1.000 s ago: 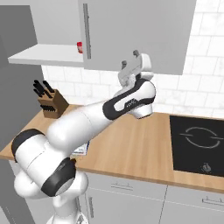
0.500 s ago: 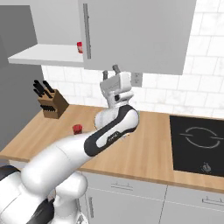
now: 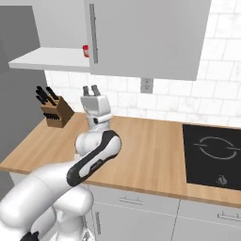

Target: Pick the yogurt and place it on the digital scale for weighing, and close the cabinet.

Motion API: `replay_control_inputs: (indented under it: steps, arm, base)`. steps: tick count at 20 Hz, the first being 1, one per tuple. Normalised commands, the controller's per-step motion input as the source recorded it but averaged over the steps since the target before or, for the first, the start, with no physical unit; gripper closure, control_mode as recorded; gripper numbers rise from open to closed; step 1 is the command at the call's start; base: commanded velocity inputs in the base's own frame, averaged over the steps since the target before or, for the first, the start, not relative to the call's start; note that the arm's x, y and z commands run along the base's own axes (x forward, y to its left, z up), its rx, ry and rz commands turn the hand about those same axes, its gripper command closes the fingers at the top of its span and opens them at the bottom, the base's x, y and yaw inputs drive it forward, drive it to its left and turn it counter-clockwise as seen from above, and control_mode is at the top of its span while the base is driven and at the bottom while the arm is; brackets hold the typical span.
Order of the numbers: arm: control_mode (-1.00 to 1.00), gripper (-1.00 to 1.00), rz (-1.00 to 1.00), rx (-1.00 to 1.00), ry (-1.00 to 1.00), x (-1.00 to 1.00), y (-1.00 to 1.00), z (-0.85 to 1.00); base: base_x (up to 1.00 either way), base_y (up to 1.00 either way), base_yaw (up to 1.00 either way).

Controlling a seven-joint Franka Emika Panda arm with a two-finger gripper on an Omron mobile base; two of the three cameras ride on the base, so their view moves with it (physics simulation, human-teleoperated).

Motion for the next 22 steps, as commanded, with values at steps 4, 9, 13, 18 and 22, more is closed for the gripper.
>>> replay_control_inputs:
  steps: [4,9,13,18,22]
  arm:
    - [-1.0,-1.0,0.0,0.0,-0.07,-0.11,0.71,-0.47]
    - [-1.0,-1.0,0.0,0.0,-0.08,-0.46,0.75,-0.67]
    - [-1.0,-1.0,0.0,0.0,-0.07,-0.54,0.96,-0.3]
    - [-1.0,-1.0,-0.01,-0.04,0.0,-0.31,1.0,0.07]
    - [-1.0,-1.0,-0.07,0.03,0.0,-0.78,1.0,0.0]
  base:
    - [0.0,0.0,0.0]
    - [0.0,0.0,0.0]
    - [0.0,0.0,0.0]
    - [0.0,0.0,0.0]
    - [0.0,0.0,0.0]
